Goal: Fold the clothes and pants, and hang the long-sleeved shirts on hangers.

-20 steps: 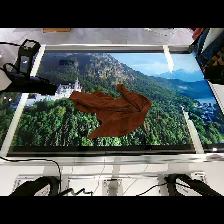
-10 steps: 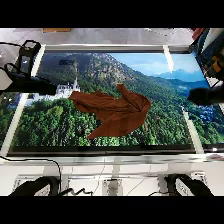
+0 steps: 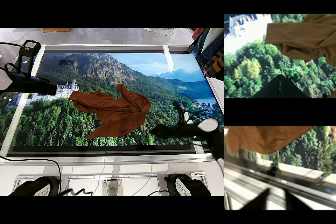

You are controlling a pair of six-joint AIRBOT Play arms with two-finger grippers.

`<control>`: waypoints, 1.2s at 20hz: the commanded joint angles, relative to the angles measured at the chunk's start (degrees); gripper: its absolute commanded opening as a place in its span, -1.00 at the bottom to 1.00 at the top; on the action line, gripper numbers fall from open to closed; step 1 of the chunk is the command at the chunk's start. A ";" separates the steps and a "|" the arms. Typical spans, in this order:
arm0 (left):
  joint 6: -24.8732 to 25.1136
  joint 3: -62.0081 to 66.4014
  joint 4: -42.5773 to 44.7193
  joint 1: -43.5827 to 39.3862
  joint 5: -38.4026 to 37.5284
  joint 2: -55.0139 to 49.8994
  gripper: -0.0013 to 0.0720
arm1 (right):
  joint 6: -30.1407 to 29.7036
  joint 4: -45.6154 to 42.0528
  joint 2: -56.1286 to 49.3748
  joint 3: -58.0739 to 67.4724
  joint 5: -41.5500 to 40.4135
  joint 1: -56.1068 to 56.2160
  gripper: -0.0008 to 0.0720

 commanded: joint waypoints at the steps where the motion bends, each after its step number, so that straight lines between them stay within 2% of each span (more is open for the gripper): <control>1: 0.00 -0.02 -0.02 0.07 0.04 -0.02 -0.94 | -0.74 5.46 0.11 -9.49 -9.64 0.02 -0.11; 4: -0.02 -0.02 -1.62 0.07 0.02 -0.02 -0.94 | -1.11 7.93 -2.69 -10.01 -12.07 1.31 -0.02; 7: 0.00 -0.04 -4.55 0.07 0.07 -0.22 -0.93 | -2.27 12.79 -8.96 -9.99 -17.44 9.07 0.03; 8: 0.00 -0.04 -4.55 0.07 0.02 -0.50 -0.92 | -2.29 14.69 -11.32 -9.90 -20.68 12.57 0.51; 9: 0.00 -0.04 -4.52 0.07 0.02 -0.87 -0.92 | -2.29 14.80 -13.51 -9.11 -23.34 15.54 0.66; 14: 0.00 -0.04 -4.57 0.04 0.04 -2.51 -0.92 | -2.05 13.49 -23.89 0.83 -24.65 22.53 0.63; 16: 0.00 -0.04 -4.81 0.04 0.02 -2.75 -0.92 | -1.57 13.46 -27.41 4.31 -23.06 22.80 0.45; 21: 0.00 -0.04 -4.81 0.04 0.04 -2.75 -0.92 | 1.42 13.42 -34.42 11.02 -19.91 22.80 0.40; 23: 0.00 -0.04 -4.81 0.04 0.04 -2.75 -0.92 | 1.44 12.98 -37.05 13.40 -16.61 22.82 0.24; 24: 0.00 -0.04 -4.81 0.04 0.04 -2.75 -0.92 | 1.44 12.74 -37.92 13.97 -15.21 22.82 0.24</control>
